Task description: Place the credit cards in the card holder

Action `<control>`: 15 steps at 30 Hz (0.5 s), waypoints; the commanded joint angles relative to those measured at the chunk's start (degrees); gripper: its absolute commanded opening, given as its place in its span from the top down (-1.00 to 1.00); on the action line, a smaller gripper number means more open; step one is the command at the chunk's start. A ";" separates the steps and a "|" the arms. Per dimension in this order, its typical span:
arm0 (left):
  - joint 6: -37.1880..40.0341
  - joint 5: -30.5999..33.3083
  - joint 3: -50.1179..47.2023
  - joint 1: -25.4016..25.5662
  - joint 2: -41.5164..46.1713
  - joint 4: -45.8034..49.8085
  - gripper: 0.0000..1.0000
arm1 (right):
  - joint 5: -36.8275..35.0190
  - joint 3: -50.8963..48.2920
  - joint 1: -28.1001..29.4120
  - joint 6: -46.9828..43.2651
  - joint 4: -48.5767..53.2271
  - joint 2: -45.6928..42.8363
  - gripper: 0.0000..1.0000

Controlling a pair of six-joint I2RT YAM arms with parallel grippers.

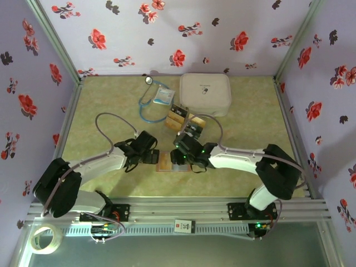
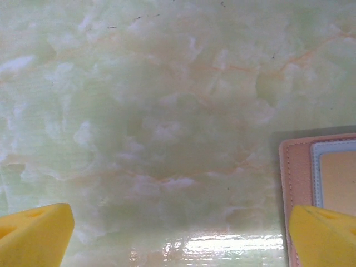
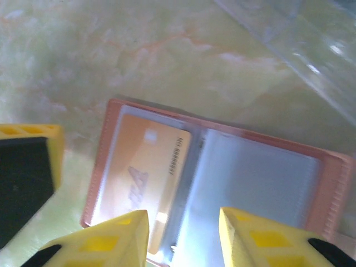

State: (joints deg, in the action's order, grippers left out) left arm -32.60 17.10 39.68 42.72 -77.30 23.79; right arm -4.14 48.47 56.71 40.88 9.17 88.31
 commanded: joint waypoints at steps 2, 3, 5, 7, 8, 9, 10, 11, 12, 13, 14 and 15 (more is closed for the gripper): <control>0.62 -1.87 -2.05 0.21 2.42 0.13 -0.99 | -3.95 -4.54 -1.80 2.11 1.96 -4.30 0.13; 0.60 -2.06 -2.54 0.53 2.79 -0.13 -0.99 | -2.77 -5.52 -2.48 2.41 1.37 -5.15 0.12; 0.61 -2.14 -3.52 0.97 2.91 -0.92 -0.99 | -1.82 -7.17 -3.19 3.16 0.25 -6.48 0.09; 0.53 -2.08 -4.08 1.24 2.48 -1.46 -0.99 | -0.79 -9.07 -3.79 4.09 -1.84 -7.23 0.08; 0.47 -2.13 -4.18 1.52 2.25 -1.64 -0.99 | 0.20 -9.97 -4.16 4.72 -3.35 -7.41 0.07; 0.46 -2.11 -4.18 1.73 1.83 -1.82 -0.99 | 1.10 -10.69 -4.47 5.24 -4.62 -7.29 0.07; 0.52 -2.16 -4.18 1.84 1.43 -2.02 -0.99 | 1.64 -11.01 -4.43 5.64 -5.37 -7.17 0.07; 0.47 -2.08 -4.24 2.07 0.99 -2.19 -0.99 | 2.17 -11.10 -4.49 5.93 -5.90 -6.88 0.07; 0.43 -2.12 -4.09 2.35 0.60 -2.38 -0.99 | 2.71 -11.10 -4.47 6.17 -6.55 -6.54 0.07; 0.50 -2.13 -3.93 2.48 0.28 -2.56 -0.99 | 2.90 -11.12 -4.48 6.23 -6.86 -6.24 0.07; 0.44 -2.14 -3.82 2.63 -0.03 -2.65 -0.99 | 3.07 -11.08 -4.46 6.23 -7.15 -5.83 0.08; 0.44 -2.08 -3.67 2.93 -0.37 -2.86 -0.99 | 3.13 -10.98 -4.47 6.20 -7.39 -5.47 0.07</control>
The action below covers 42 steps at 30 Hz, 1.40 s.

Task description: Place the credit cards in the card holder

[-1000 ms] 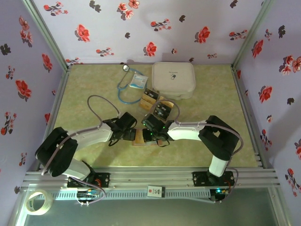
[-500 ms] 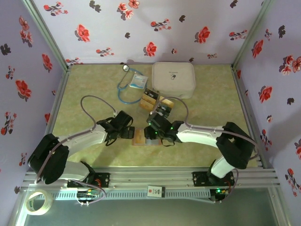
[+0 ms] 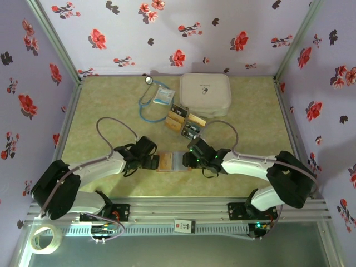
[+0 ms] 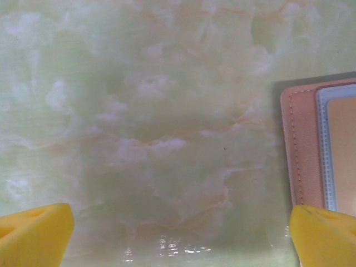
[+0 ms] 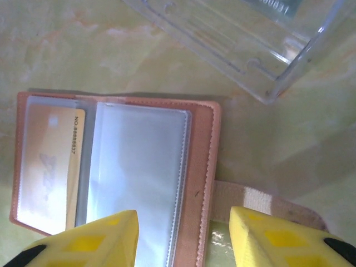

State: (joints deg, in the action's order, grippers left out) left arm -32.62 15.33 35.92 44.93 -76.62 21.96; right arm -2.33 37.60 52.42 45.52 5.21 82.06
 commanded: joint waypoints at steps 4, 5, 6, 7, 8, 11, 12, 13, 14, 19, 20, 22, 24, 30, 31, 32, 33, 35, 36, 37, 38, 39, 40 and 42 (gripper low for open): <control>0.57 -0.05 0.24 1.03 -2.01 -1.47 -0.99 | 1.95 0.74 -0.18 1.50 -4.25 2.38 0.08; 0.55 0.11 0.36 1.04 -2.30 -1.46 -0.99 | 2.14 0.93 -0.20 1.50 -4.49 2.90 0.08; 0.59 0.07 0.30 1.13 -2.52 -1.47 -0.99 | 2.15 1.19 -0.13 1.43 -4.62 3.41 0.08; 0.62 0.09 0.32 1.12 -2.66 -1.47 -0.99 | 2.17 1.38 -0.16 1.43 -4.60 3.86 0.08; 0.56 0.16 0.29 1.13 -2.82 -1.47 -0.99 | 2.24 1.58 -0.18 1.39 -4.60 4.38 0.08; 0.58 1.02 0.35 1.32 -3.53 -1.15 -0.99 | 2.39 2.02 -0.18 1.33 -5.04 5.65 0.09; 0.47 1.21 0.41 1.31 -3.95 -0.95 -0.99 | 2.42 2.14 -0.18 1.33 -5.04 6.14 0.09; 0.41 1.32 0.38 1.30 -4.25 -0.85 -0.99 | 2.44 2.22 -0.17 1.33 -5.05 6.54 0.08; 0.42 1.39 0.52 1.38 -4.69 -0.69 -0.99 | 2.42 2.27 -0.21 1.32 -5.12 6.78 0.09; 0.25 1.52 0.85 1.56 -6.32 -0.71 -0.99 | 2.85 1.87 -0.17 1.66 -5.81 8.10 0.09; 0.19 1.54 0.88 1.57 -6.52 -0.76 -0.99 | 3.11 1.74 -0.20 1.81 -6.27 8.28 0.09; 0.15 1.53 0.97 1.79 -7.00 -0.86 -0.99 | 3.77 1.74 -0.13 2.04 -6.79 8.64 0.09; 0.08 1.54 0.97 1.94 -7.36 -0.95 -0.99 | 4.80 2.07 -0.13 1.95 -7.18 9.03 0.09; -0.23 1.50 0.90 2.27 -7.70 -1.20 -0.99 | 7.22 3.63 0.02 1.51 -7.67 10.39 0.16; -0.21 1.53 0.82 2.36 -7.67 -1.21 -0.99 | 7.48 3.86 0.09 1.42 -7.67 10.59 0.15; -0.28 1.50 0.74 2.37 -7.67 -1.20 -0.99 | 7.72 4.25 0.12 1.33 -7.67 10.83 0.16; -0.25 1.50 0.70 2.49 -7.64 -1.26 -0.99 | 8.06 4.60 0.15 1.25 -7.56 11.01 0.17; -0.42 1.48 0.65 2.53 -7.67 -1.27 -0.99 | 8.60 5.18 0.29 1.15 -7.59 11.51 0.17; -0.50 1.51 0.66 2.53 -7.55 -1.19 -0.99 | 8.82 5.42 0.33 1.07 -7.59 11.45 0.18; -0.47 1.50 0.59 2.62 -7.54 -1.30 -0.99 | 8.88 5.63 0.45 1.06 -7.59 11.44 0.18; -0.52 1.52 0.55 2.62 -7.43 -1.30 -0.99 | 8.92 5.79 0.56 1.15 -7.59 11.27 0.18; -0.53 1.48 0.50 2.68 -7.32 -1.30 -0.99 | 9.13 5.99 0.64 1.28 -7.59 11.03 0.18; -0.60 1.49 0.52 2.71 -7.19 -1.30 -0.99 | 9.18 6.22 0.83 1.33 -7.59 10.81 0.19; -0.58 1.53 0.57 2.71 -6.63 -0.99 -0.99 | 9.19 6.74 1.23 1.47 -7.37 10.15 0.19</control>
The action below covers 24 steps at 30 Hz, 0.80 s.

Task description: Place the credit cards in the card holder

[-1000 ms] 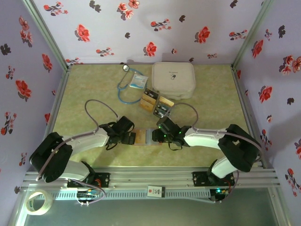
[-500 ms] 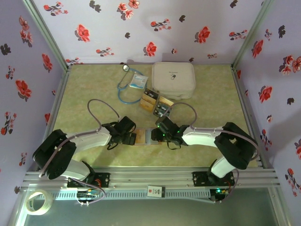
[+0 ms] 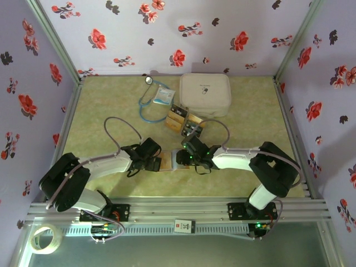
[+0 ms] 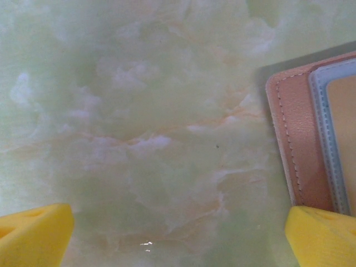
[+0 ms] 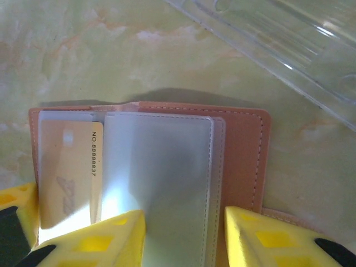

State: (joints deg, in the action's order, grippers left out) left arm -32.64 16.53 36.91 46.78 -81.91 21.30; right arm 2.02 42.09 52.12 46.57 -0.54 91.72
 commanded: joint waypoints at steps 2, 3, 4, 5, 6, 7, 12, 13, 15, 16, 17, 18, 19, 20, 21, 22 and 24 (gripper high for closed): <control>-0.67 0.27 -0.30 0.86 -0.52 -0.17 -0.99 | 5.06 2.73 1.89 0.59 -1.49 -0.04 0.19; -0.70 0.38 -0.32 0.85 0.09 -0.04 -0.99 | 5.17 2.96 2.17 0.78 -1.59 -0.42 0.19; -0.74 0.36 -0.19 0.85 0.61 0.12 -0.99 | 5.18 3.08 2.32 0.88 -1.58 -0.70 0.19; -0.83 0.42 -0.10 0.91 1.18 0.24 -0.99 | 5.18 3.25 2.55 1.09 -1.70 -0.99 0.19; -1.00 0.46 -0.05 0.84 1.84 0.45 -0.99 | 5.31 3.51 2.71 1.24 -1.88 -1.04 0.19; -1.09 0.58 0.14 0.77 2.41 0.64 -0.99 | 5.36 3.76 2.89 1.38 -1.88 -1.18 0.19; -1.59 2.02 0.74 0.61 5.91 2.38 -0.99 | 5.60 5.64 3.88 1.69 -1.99 -0.24 0.18; -1.63 2.36 0.83 0.47 6.65 2.70 -0.99 | 5.59 6.10 4.11 1.73 -2.01 0.23 0.18; -1.75 3.24 0.90 -0.22 8.57 3.75 -0.99 | 5.86 6.91 4.60 1.99 -2.52 1.70 0.19; -1.81 3.72 0.96 -0.54 9.57 4.28 -0.99 | 5.92 7.38 4.73 2.20 -2.90 2.53 0.18; -1.92 4.23 0.85 -1.01 10.74 4.87 -0.99 | 5.92 7.84 5.13 2.45 -3.48 3.43 0.18; -1.97 4.77 0.74 -1.46 12.08 5.40 -0.99 | 6.13 8.34 5.31 2.76 -4.12 4.47 0.18; -2.14 5.18 0.63 -2.02 13.16 5.79 -0.99 | 6.16 8.78 5.56 2.96 -4.65 5.47 0.18; -2.21 5.34 0.33 -2.74 14.57 6.16 -0.99 | 6.08 9.49 5.86 3.12 -5.08 6.63 0.18; -2.25 5.52 0.06 -3.36 15.95 6.38 -0.99 | 6.19 10.01 6.11 3.39 -5.66 7.88 0.18; -2.25 5.54 -0.22 -3.87 17.13 6.62 -0.99 | 6.28 10.49 6.32 3.67 -6.21 8.95 0.19; -1.86 5.54 -0.66 -4.91 19.26 6.95 -0.99 | 6.35 11.42 6.76 4.05 -7.43 11.06 0.19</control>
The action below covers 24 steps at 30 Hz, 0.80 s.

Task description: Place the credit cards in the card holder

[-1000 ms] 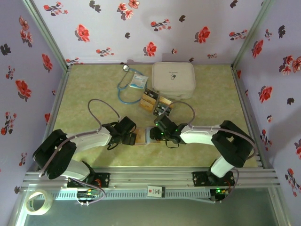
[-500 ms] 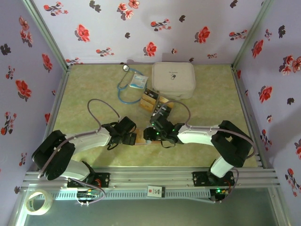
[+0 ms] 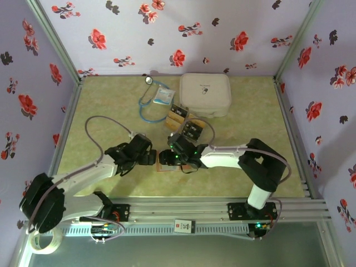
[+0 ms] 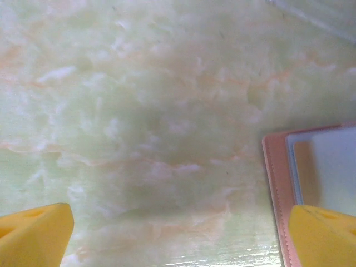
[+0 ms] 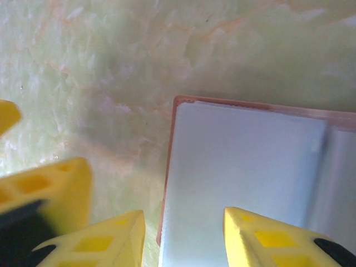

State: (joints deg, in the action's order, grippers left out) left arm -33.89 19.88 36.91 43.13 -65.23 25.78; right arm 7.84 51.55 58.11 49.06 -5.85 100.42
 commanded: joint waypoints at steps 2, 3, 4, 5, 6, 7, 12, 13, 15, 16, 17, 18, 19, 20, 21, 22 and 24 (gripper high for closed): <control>-0.36 2.18 -0.87 -1.89 3.68 2.84 -0.99 | 1.05 2.54 1.00 1.94 -3.01 4.04 0.20; -0.24 2.19 -0.87 -2.15 4.00 3.03 -0.99 | 1.42 2.59 1.08 2.22 -3.65 4.58 0.20; -0.14 2.21 -0.93 -2.26 4.10 3.17 -0.99 | 1.72 2.59 1.06 2.34 -4.19 4.69 0.21; 0.00 2.18 -0.87 -2.27 4.15 3.27 -0.99 | 1.92 2.47 1.04 2.42 -4.43 4.64 0.21; 0.02 2.02 -0.91 -2.27 4.15 3.22 -0.99 | 1.96 2.49 1.05 2.45 -4.34 4.24 0.21; 0.03 1.94 -0.96 -2.25 4.14 3.15 -0.99 | 1.94 2.50 1.05 2.29 -4.06 3.59 0.21; 0.31 0.96 -0.96 -2.26 3.31 2.02 -0.99 | -1.10 2.68 1.00 -0.72 1.40 -2.22 0.19; 0.52 0.79 -0.82 -2.22 3.03 1.91 -0.99 | -1.90 2.68 0.89 -1.24 2.67 -3.46 0.18; 0.82 0.35 -0.63 -2.27 2.49 1.69 -0.99 | -3.69 2.55 0.37 -2.65 5.61 -5.86 0.17; 1.00 0.17 -0.59 -2.27 2.31 1.58 -1.00 | -4.47 2.31 0.09 -3.05 6.75 -6.86 0.16; 1.26 -0.08 -0.42 -2.27 2.06 1.49 -0.99 | -5.24 1.78 -0.42 -3.50 7.79 -8.03 0.15; 1.32 -0.24 -0.35 -2.25 1.76 1.38 -0.99 | -5.75 1.12 -1.14 -3.78 8.86 -9.09 0.15; 1.43 -0.56 -0.36 -2.27 1.62 1.11 -0.99 | -6.02 0.48 -1.84 -3.91 9.76 -10.20 0.15; 1.57 -0.95 -0.27 -2.16 1.34 0.79 -0.99 | -6.31 -0.43 -2.70 -4.11 10.63 -11.65 0.14; 1.68 -1.21 -0.26 -2.18 1.04 0.60 -0.99 | -6.87 -1.54 -3.49 -4.34 11.38 -13.21 0.14; 1.65 -1.46 0.01 -2.08 0.70 0.50 -0.99 | -7.48 -2.51 -4.17 -4.52 12.33 -14.74 0.13; 1.82 -1.76 0.65 -1.73 -0.16 0.41 -0.99 | -9.04 -4.61 -5.79 -5.03 14.53 -18.20 0.11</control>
State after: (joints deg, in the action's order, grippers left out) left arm -33.43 19.00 36.40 41.30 -64.36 26.83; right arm 2.83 49.69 54.00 46.06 2.52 85.65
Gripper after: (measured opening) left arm 0.997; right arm 0.440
